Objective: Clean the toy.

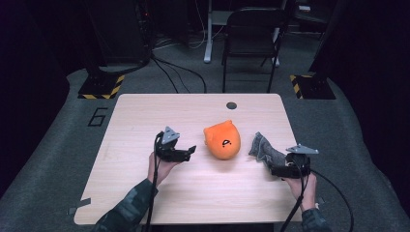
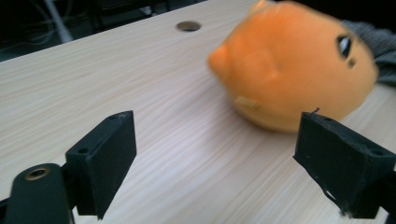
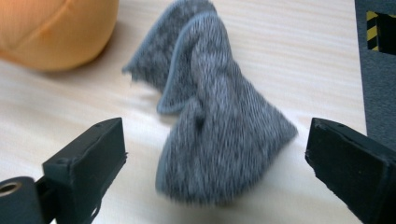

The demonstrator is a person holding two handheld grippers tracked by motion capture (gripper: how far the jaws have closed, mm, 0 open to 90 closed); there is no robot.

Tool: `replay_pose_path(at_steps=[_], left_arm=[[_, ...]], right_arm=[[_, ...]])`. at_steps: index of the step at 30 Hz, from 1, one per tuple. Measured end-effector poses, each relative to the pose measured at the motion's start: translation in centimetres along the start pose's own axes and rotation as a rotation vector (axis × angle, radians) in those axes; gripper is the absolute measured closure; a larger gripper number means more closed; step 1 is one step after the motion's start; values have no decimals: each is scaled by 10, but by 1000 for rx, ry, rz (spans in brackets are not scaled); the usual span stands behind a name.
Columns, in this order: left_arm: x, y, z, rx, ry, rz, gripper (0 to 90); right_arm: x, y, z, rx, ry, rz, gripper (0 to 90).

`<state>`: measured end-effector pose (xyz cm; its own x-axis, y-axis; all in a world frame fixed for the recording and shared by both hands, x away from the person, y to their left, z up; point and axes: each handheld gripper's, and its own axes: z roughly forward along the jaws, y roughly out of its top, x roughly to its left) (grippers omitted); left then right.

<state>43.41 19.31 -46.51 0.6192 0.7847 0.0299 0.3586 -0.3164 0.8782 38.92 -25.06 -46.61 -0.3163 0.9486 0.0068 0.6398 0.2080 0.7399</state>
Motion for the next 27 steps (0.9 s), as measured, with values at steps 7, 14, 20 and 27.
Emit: replay_pose_path(at_steps=[7,14,20,27], left_arm=[[17,-47,-33,56,60,-15,96],[32,-84,-50,150,101,-29,86],[40,-93,-48,194,114,-34,81],[45,-97,-42,224,128,-30,80]], right_arm=[[-3,-33,-5,8,-12,-22,24],[-10,-55,-2,25,-16,-64,7],[-18,-64,3,52,-41,-96,0],[-27,-71,10,47,-22,-79,0]])
